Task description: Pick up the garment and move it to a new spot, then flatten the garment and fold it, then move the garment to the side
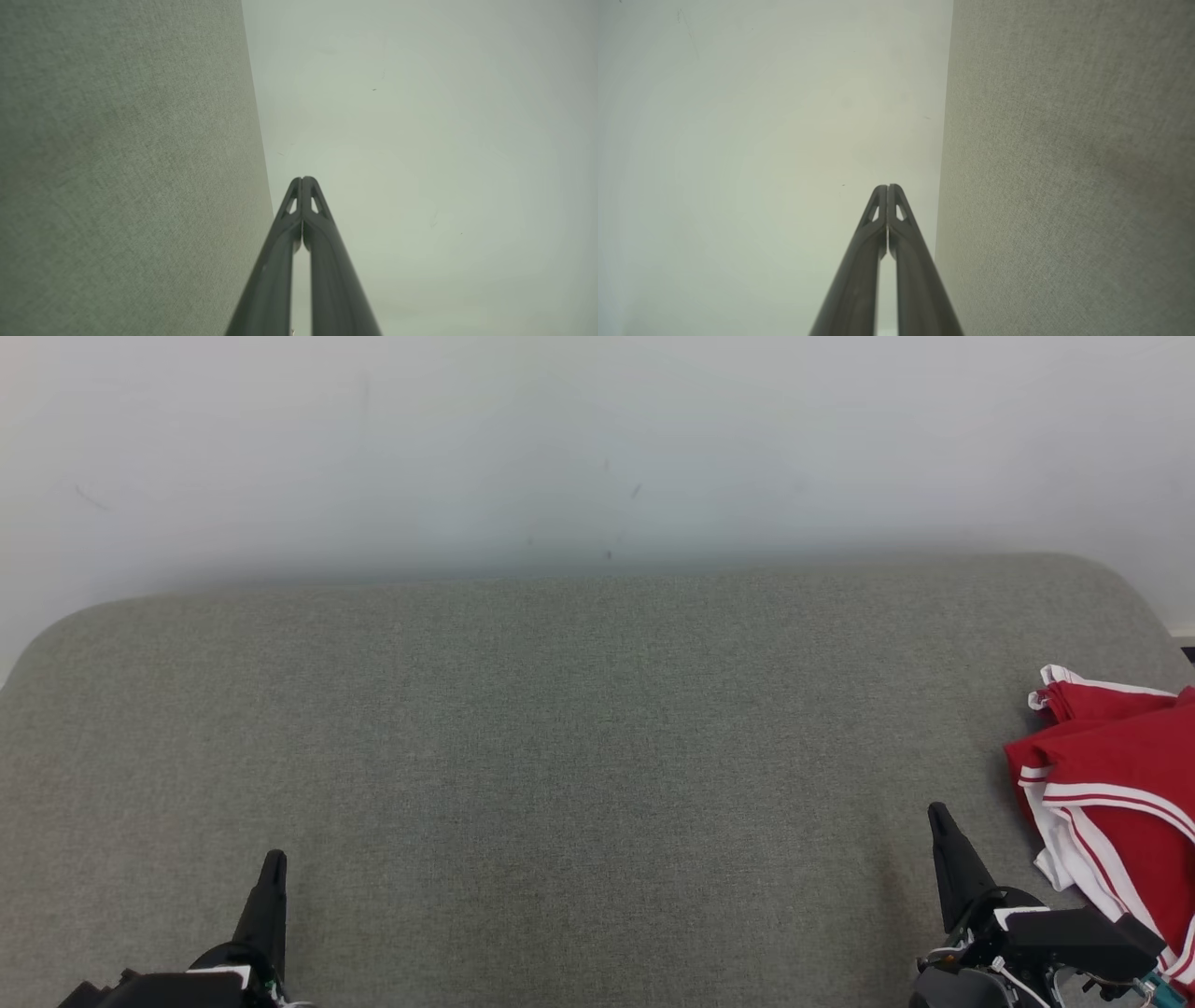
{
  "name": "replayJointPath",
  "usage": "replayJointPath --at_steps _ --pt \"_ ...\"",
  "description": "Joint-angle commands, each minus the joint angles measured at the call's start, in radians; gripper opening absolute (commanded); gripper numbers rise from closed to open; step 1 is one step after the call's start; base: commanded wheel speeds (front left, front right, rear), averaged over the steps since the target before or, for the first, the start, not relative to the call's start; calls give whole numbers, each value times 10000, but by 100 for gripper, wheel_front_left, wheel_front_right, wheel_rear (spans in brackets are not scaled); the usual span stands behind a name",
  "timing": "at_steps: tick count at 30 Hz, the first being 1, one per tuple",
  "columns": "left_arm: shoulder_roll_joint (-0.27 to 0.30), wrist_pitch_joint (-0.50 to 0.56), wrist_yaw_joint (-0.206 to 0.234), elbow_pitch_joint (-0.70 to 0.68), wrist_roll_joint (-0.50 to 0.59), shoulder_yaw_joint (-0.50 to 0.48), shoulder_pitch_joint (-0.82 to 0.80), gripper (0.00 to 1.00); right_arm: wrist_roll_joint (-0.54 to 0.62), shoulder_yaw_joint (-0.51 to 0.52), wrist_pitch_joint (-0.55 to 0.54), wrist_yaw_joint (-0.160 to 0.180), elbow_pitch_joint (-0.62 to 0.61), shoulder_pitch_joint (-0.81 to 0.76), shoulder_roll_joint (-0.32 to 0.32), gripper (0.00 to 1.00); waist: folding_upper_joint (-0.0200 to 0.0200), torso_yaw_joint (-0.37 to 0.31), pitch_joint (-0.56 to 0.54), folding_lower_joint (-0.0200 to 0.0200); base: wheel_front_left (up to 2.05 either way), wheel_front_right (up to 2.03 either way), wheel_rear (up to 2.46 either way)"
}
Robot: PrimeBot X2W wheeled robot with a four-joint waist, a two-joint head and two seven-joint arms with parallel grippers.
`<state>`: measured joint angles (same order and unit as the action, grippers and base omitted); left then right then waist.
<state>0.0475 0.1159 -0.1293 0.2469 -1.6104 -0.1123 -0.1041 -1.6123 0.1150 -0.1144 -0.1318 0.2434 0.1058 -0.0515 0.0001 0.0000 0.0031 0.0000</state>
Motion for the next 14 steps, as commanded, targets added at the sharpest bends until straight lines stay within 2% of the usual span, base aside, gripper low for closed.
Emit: replayJointPath --at_steps 1,14 --pt "52 4 -30 -32 -48 -34 -107 0 -13 2 -31 21 -12 44 23 0 -1 0 0 0 0 0 0" --pt "50 3 -30 -31 -47 -35 -105 0 -14 1 -31 21 -12 44 23 0 -1 0 0 0 0 0 0"
